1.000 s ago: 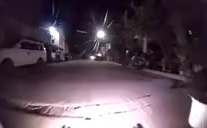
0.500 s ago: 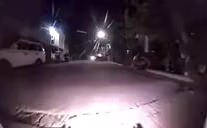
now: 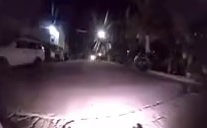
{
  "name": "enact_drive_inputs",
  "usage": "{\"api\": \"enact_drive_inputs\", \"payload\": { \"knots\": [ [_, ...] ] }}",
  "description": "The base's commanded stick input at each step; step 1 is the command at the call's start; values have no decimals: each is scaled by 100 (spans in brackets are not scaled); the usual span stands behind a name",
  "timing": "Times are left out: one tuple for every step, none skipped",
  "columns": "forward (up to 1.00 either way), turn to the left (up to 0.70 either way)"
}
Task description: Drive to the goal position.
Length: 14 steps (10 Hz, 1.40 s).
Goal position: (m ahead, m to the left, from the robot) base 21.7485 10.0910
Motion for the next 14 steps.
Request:
{"api": "enact_drive_inputs", "payload": {
  "knots": [
    [60, 0],
    [60, 0],
    [60, 0],
    [60, 0],
    [60, 0],
    [60, 0],
    [60, 0],
    [60, 0],
    [60, 0],
    [60, 0],
    [47, 0],
    [4, 0],
    [9, 0],
    [45, 0]
  ]
}}
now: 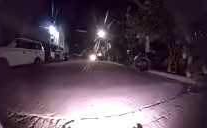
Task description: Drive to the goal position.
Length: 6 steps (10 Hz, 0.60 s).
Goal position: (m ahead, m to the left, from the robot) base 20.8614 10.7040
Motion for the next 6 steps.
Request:
{"api": "enact_drive_inputs", "payload": {
  "knots": [
    [58, 0],
    [60, 0],
    [60, 0],
    [60, 0],
    [60, 0],
    [60, 0]
  ]
}}
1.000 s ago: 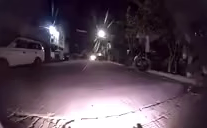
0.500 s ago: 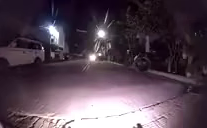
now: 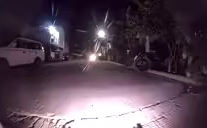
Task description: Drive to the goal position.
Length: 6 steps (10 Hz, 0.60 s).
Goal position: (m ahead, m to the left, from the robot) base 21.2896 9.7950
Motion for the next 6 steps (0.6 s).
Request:
{"api": "enact_drive_inputs", "payload": {
  "knots": [
    [60, 0],
    [60, 0],
    [60, 0],
    [60, 0],
    [60, 0],
    [60, 0]
  ]
}}
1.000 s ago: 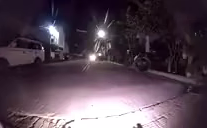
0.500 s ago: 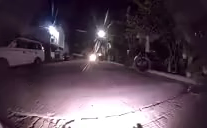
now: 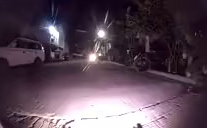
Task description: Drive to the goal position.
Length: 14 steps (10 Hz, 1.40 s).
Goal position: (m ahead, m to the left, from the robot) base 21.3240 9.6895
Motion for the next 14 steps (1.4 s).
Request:
{"api": "enact_drive_inputs", "payload": {
  "knots": [
    [60, 0],
    [60, 0],
    [60, 0],
    [60, 0],
    [60, 0],
    [60, 0],
    [60, 0],
    [60, 0],
    [60, 0],
    [60, 0],
    [60, 0],
    [60, 0],
    [60, 0],
    [60, -8]
  ]
}}
